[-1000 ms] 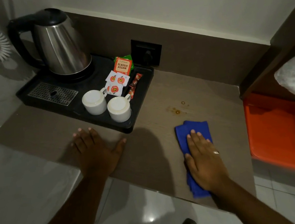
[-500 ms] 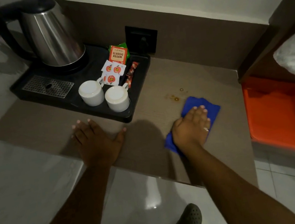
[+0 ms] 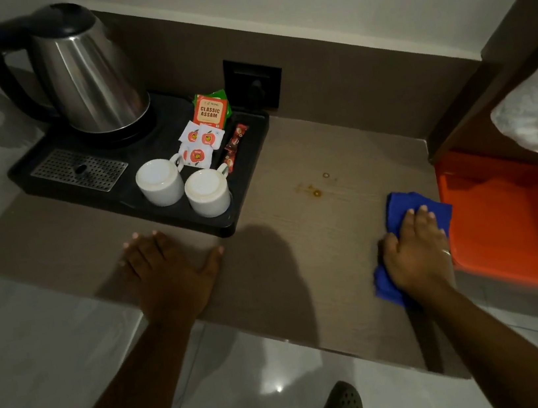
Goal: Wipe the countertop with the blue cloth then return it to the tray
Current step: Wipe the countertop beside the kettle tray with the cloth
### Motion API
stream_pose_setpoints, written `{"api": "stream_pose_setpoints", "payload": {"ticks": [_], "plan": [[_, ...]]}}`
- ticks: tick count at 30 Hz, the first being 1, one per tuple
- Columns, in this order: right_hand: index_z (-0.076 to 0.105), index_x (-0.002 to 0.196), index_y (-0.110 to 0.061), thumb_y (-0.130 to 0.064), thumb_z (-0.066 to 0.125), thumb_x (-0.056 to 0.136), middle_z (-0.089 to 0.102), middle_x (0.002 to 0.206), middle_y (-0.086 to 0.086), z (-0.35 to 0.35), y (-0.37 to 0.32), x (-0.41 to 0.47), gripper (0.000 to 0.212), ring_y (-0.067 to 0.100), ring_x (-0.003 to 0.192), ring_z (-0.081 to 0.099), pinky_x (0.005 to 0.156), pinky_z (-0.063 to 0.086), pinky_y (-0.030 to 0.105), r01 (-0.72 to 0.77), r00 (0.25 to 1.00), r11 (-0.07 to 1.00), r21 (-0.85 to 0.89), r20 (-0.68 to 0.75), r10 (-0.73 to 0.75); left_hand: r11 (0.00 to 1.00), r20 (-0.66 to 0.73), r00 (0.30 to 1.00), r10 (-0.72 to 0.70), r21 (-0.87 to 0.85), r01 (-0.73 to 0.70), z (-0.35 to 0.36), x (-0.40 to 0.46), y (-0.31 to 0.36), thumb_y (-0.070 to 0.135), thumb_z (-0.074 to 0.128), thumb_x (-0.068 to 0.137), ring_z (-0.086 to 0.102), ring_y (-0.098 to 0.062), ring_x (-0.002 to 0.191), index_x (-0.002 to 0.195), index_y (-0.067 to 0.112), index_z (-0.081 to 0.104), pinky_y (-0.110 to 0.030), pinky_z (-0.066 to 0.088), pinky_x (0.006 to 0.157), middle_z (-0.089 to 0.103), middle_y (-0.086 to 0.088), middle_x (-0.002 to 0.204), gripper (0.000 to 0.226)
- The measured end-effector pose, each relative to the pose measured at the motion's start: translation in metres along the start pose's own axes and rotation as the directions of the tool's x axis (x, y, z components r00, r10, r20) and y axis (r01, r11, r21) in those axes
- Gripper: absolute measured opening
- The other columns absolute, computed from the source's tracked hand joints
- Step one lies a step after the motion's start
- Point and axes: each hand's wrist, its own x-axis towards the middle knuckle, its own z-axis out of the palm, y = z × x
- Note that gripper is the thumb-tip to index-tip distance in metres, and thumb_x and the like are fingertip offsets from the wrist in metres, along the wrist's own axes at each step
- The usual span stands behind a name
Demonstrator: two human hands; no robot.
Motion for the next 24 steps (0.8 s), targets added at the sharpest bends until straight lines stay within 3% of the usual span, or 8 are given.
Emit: {"api": "stream_pose_setpoints", "payload": {"ticks": [3,6,9,12,15,18,21,24], "plan": [[0.006,0.15,-0.003,-0.039,0.024,0.098,0.004,0.161,0.02,0.005,-0.053,0.03,0.066,0.033,0.148,0.003,0.121,0.007,0.048,-0.104,0.995,0.994,0.032,0.009,0.104,1.0,-0.007,1.0,-0.004,0.005,0.004,-0.002,-0.002,0.002,0.085,0.03,0.071,0.014,-0.049,0.148,0.151,-0.005,0.021,-0.059,0.011,0.121,0.016,-0.035,0.159,0.121],[0.007,0.151,-0.006,-0.039,0.025,0.099,0.003,0.162,0.014,0.017,-0.093,0.03,0.065,0.028,0.149,0.002,0.12,0.002,0.043,0.155,0.987,0.987,0.037,0.029,-0.156,1.0,0.013,1.0,-0.021,-0.011,0.021,-0.004,-0.001,0.003,0.086,0.029,0.07,0.011,-0.047,0.15,0.153,-0.002,0.017,-0.058,0.012,0.121,0.013,-0.032,0.161,0.121],[0.009,0.152,-0.013,-0.045,0.024,0.098,0.005,0.162,0.008,0.016,-0.069,0.024,0.064,0.022,0.149,0.003,0.119,0.002,0.039,0.44,0.895,0.898,0.002,0.087,-0.438,1.0,0.001,1.0,-0.008,-0.005,0.008,-0.003,-0.003,0.001,0.085,0.032,0.071,0.013,-0.048,0.149,0.152,-0.003,0.02,-0.059,0.013,0.121,0.015,-0.033,0.16,0.119],[0.011,0.152,-0.018,-0.049,0.023,0.095,0.008,0.162,0.005,0.007,-0.033,0.037,0.066,0.02,0.149,0.005,0.12,0.004,0.039,0.543,0.832,0.84,0.001,0.135,-0.538,1.0,-0.013,1.0,0.003,0.018,-0.002,0.0,-0.002,-0.001,0.084,0.035,0.073,0.019,-0.051,0.146,0.15,-0.005,0.023,-0.06,0.016,0.119,0.021,-0.036,0.157,0.118],[0.013,0.152,-0.015,-0.044,0.028,0.098,0.009,0.162,0.009,0.003,-0.026,0.067,0.063,0.024,0.149,0.007,0.119,0.004,0.041,0.416,0.908,0.909,-0.008,0.065,-0.415,1.0,-0.002,1.0,-0.006,0.02,0.006,0.002,0.001,-0.002,0.086,0.032,0.072,0.019,-0.05,0.146,0.15,-0.005,0.022,-0.061,0.015,0.12,0.022,-0.035,0.157,0.12],[0.015,0.15,-0.002,-0.037,0.029,0.098,0.01,0.16,0.021,0.009,-0.051,0.1,0.064,0.034,0.147,0.009,0.12,0.008,0.048,0.038,0.998,0.999,-0.012,-0.053,-0.038,1.0,-0.004,1.0,-0.011,0.028,0.011,0.003,0.001,-0.001,0.087,0.026,0.072,0.019,-0.049,0.147,0.151,-0.004,0.023,-0.06,0.014,0.12,0.022,-0.035,0.157,0.121],[0.007,0.149,0.003,-0.037,0.023,0.098,0.001,0.16,0.024,0.011,-0.101,0.13,0.067,0.037,0.148,0.0,0.12,0.002,0.049,-0.326,0.945,0.944,0.054,-0.011,0.327,1.0,-0.04,0.999,0.009,0.029,-0.008,0.004,0.0,-0.001,0.084,0.029,0.073,0.022,-0.051,0.146,0.149,-0.006,0.027,-0.06,0.017,0.119,0.024,-0.037,0.155,0.118],[0.007,0.149,0.002,-0.038,0.022,0.098,0.001,0.16,0.023,0.013,-0.14,0.152,0.067,0.037,0.148,0.001,0.12,0.004,0.049,-0.175,0.985,0.984,0.033,0.007,0.174,0.999,-0.039,0.999,0.014,0.039,-0.013,0.006,0.001,-0.002,0.084,0.028,0.072,0.021,-0.051,0.146,0.15,-0.006,0.026,-0.06,0.017,0.119,0.024,-0.036,0.156,0.119]]}}
